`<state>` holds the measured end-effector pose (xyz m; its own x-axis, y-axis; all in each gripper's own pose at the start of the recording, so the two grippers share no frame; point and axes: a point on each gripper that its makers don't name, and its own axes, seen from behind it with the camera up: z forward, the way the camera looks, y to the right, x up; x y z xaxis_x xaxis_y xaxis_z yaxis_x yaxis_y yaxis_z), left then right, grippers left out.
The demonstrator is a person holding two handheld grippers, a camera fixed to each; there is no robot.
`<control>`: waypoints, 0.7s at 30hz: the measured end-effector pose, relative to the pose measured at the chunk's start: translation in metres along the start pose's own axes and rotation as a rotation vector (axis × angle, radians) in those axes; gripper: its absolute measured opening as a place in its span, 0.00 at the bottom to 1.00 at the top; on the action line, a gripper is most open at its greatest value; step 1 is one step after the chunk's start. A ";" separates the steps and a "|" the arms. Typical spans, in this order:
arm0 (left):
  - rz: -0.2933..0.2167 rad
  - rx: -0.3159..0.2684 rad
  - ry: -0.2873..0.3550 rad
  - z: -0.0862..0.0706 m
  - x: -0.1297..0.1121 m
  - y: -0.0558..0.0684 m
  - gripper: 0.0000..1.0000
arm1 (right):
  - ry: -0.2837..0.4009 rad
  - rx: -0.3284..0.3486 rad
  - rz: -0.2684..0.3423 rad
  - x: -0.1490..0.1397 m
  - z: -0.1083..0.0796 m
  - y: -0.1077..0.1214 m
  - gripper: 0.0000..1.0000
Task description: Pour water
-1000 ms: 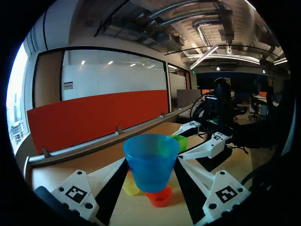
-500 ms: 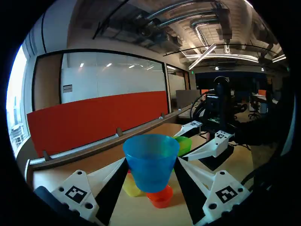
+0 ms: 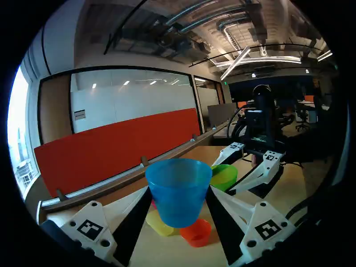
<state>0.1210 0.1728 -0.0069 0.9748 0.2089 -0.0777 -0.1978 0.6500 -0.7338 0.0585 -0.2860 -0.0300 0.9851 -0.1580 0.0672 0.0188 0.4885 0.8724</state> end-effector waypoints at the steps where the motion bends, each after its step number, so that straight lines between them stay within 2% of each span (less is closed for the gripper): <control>1: 0.007 0.003 0.000 0.000 0.000 -0.001 0.81 | -0.001 0.004 -0.001 -0.001 0.000 -0.002 0.91; 21: 0.156 0.032 0.013 0.006 0.012 -0.001 0.81 | -0.006 0.045 0.011 -0.009 -0.004 -0.022 0.91</control>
<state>0.1318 0.1789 -0.0035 0.9333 0.2999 -0.1973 -0.3495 0.6338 -0.6900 0.0494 -0.2920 -0.0514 0.9842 -0.1580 0.0797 0.0001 0.4508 0.8926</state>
